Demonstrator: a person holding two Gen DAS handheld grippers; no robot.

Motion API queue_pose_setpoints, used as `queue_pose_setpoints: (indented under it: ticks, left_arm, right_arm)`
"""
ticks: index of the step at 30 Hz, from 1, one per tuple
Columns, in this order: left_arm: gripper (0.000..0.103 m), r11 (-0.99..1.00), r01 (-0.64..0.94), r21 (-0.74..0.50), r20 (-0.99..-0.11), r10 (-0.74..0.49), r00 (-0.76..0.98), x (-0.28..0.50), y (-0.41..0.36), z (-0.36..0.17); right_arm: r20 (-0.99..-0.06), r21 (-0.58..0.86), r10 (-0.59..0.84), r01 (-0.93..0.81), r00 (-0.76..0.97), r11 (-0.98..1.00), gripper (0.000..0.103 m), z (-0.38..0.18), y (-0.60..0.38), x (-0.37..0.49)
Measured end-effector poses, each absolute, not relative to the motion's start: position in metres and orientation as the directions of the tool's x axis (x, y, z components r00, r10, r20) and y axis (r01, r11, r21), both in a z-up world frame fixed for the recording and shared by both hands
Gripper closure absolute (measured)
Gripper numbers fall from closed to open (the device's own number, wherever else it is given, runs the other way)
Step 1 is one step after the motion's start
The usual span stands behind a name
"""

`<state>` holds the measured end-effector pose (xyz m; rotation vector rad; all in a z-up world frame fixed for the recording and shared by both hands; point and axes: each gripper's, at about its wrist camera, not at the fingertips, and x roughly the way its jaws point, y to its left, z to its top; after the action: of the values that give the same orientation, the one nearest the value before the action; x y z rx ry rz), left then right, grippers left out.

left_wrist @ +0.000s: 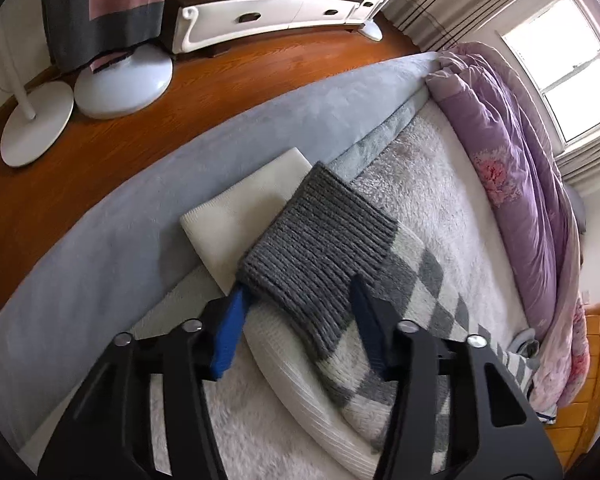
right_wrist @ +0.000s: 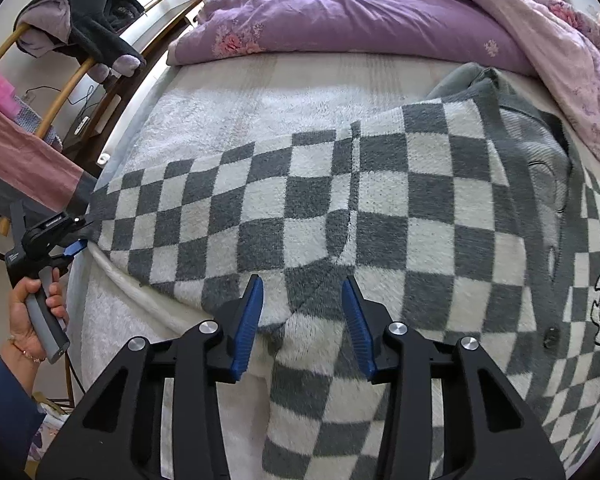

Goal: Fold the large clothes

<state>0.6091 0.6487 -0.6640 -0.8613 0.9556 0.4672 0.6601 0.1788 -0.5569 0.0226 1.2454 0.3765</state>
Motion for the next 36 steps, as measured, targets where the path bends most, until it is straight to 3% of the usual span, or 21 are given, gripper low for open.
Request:
queue_pose_setpoints:
  ticks: [3,4,5,7,8,10,12,16,21,25,28,36]
  left_arm:
    - [0.054,0.581,-0.689,-0.434,-0.854,-0.021,0.521,0.612,0.652,-0.668]
    - [0.060,0.587,-0.688,-0.427,-0.855,-0.014,0.519,0.614,0.652,-0.668]
    - [0.076,0.598,-0.686,-0.414,-0.857,-0.002,0.515,0.616,0.652,-0.667]
    - [0.092,0.615,-0.682,-0.396,-0.857,0.018,0.515,0.619,0.651,-0.663]
    - [0.093,0.619,-0.677,-0.398,-0.852,0.025,0.523,0.617,0.651,-0.657]
    - [0.093,0.633,-0.664,-0.397,-0.841,0.040,0.540,0.614,0.648,-0.644]
    - [0.093,0.655,-0.644,-0.396,-0.822,0.060,0.566,0.608,0.639,-0.621]
    - [0.094,0.681,-0.608,-0.410,-0.781,0.083,0.619,0.598,0.619,-0.574]
    - [0.094,0.743,-0.533,-0.405,-0.736,0.081,0.672,0.600,0.571,-0.512]
    - [0.094,0.788,-0.431,-0.440,-0.665,0.037,0.746,0.606,0.501,-0.455]
    - [0.094,0.807,-0.347,-0.477,-0.628,-0.036,0.778,0.624,0.419,-0.426]
    - [0.094,0.864,-0.219,-0.454,-0.693,-0.188,0.696,0.699,0.185,-0.437]
  right_arm:
    - [-0.917,0.243,0.308,-0.260,0.252,0.935,0.066,-0.567,0.181,0.666]
    - [-0.916,0.248,0.314,-0.263,0.249,0.932,0.067,-0.571,0.182,0.668]
    - [-0.915,0.254,0.319,-0.263,0.246,0.931,0.068,-0.573,0.182,0.669]
    - [-0.913,0.270,0.332,-0.260,0.236,0.927,0.075,-0.579,0.184,0.672]
    - [-0.912,0.276,0.337,-0.258,0.233,0.926,0.078,-0.582,0.185,0.674]
    - [-0.915,0.289,0.343,-0.248,0.213,0.925,0.098,-0.594,0.186,0.679]
    - [-0.923,0.291,0.336,-0.229,0.187,0.929,0.103,-0.608,0.187,0.682]
    - [-0.955,0.259,0.280,-0.182,0.098,0.949,0.103,-0.657,0.186,0.689]
    - [-0.932,0.354,0.360,-0.120,0.033,0.928,0.103,-0.674,0.171,0.700]
    - [-0.862,0.499,0.504,-0.082,0.054,0.863,0.102,-0.642,0.126,0.701]
    - [-0.834,0.528,0.534,-0.080,0.138,0.845,0.102,-0.601,0.057,0.700]
    - [-0.832,0.429,0.399,-0.009,0.385,0.903,0.102,-0.527,-0.171,0.700]
